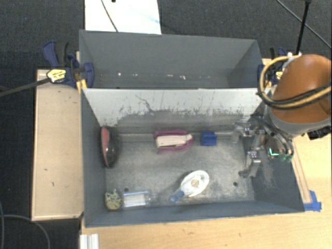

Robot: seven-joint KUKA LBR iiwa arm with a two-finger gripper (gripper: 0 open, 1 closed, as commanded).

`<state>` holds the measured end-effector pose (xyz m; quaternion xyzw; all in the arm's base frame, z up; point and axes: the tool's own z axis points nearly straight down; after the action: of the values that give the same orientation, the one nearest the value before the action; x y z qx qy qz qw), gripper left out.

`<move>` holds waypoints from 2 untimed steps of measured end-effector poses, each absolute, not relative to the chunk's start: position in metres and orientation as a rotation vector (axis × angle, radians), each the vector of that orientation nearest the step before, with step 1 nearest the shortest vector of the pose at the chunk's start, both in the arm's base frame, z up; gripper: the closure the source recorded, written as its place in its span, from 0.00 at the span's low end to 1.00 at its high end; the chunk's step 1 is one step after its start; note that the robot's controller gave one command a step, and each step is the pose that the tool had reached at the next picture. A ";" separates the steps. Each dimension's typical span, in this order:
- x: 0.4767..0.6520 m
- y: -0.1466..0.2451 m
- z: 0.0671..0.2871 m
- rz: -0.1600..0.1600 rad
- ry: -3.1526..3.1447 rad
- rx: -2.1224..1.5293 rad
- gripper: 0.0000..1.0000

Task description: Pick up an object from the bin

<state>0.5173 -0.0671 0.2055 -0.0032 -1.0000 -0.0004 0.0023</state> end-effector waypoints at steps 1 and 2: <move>0.539 0.030 0.070 0.002 -3.122 0.304 0.00; 0.495 -0.021 0.101 0.002 -3.141 0.096 0.00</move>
Offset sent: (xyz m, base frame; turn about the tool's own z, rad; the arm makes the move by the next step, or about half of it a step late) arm 0.0226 0.0969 -0.1355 -0.1936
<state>0.4947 -0.0215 0.1006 0.0306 -0.9995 0.0005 -0.0004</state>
